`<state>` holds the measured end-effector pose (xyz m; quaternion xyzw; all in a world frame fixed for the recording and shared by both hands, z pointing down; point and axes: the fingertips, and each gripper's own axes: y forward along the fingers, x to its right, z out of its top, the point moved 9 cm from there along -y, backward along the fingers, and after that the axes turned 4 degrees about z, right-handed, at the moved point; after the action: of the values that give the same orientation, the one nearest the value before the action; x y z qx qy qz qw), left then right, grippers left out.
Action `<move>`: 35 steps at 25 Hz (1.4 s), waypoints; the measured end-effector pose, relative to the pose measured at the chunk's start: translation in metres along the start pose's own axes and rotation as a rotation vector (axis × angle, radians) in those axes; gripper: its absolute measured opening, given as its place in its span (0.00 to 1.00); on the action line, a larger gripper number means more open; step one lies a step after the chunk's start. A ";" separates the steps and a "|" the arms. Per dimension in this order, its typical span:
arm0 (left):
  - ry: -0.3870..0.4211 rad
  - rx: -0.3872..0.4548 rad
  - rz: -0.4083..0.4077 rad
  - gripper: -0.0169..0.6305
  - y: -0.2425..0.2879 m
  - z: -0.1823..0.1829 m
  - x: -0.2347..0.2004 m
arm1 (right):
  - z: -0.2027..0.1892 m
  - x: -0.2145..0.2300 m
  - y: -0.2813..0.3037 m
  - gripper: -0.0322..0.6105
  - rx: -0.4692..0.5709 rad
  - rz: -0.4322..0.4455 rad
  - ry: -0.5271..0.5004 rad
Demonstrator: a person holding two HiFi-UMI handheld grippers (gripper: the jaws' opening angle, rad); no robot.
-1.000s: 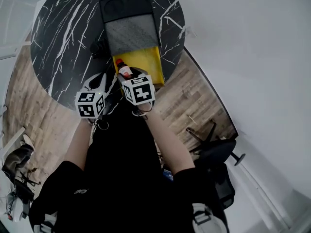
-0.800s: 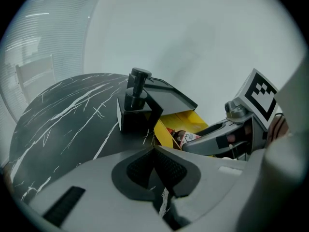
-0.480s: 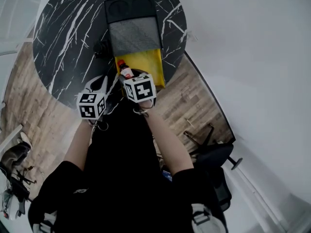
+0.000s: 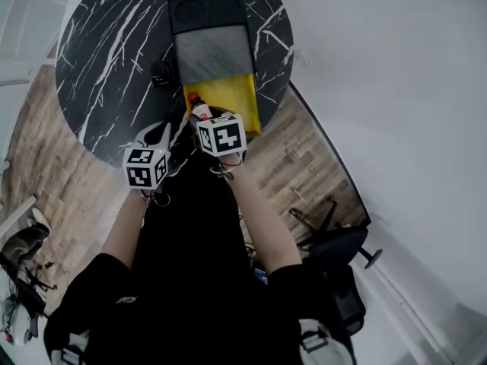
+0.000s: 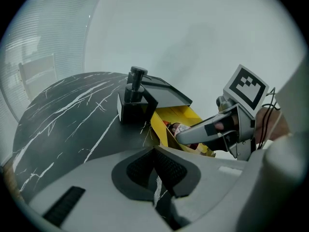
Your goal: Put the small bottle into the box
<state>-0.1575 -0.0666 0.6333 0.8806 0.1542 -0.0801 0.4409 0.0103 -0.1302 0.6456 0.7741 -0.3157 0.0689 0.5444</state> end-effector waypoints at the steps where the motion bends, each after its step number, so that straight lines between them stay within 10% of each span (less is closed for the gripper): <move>1: 0.001 0.001 -0.002 0.03 -0.002 -0.001 0.001 | -0.001 0.000 0.000 0.38 0.000 -0.003 0.001; 19: 0.003 0.068 -0.035 0.03 -0.035 -0.002 0.010 | -0.008 -0.002 -0.005 0.38 0.016 -0.011 0.063; 29: -0.005 0.151 -0.042 0.03 -0.069 0.013 0.029 | -0.011 -0.040 -0.078 0.07 0.354 -0.067 0.036; 35: -0.004 0.221 -0.003 0.03 -0.100 0.029 0.044 | -0.009 -0.066 -0.123 0.05 0.537 -0.122 -0.212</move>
<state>-0.1505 -0.0243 0.5287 0.9234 0.1450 -0.0992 0.3412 0.0300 -0.0690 0.5212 0.9108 -0.2942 0.0361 0.2874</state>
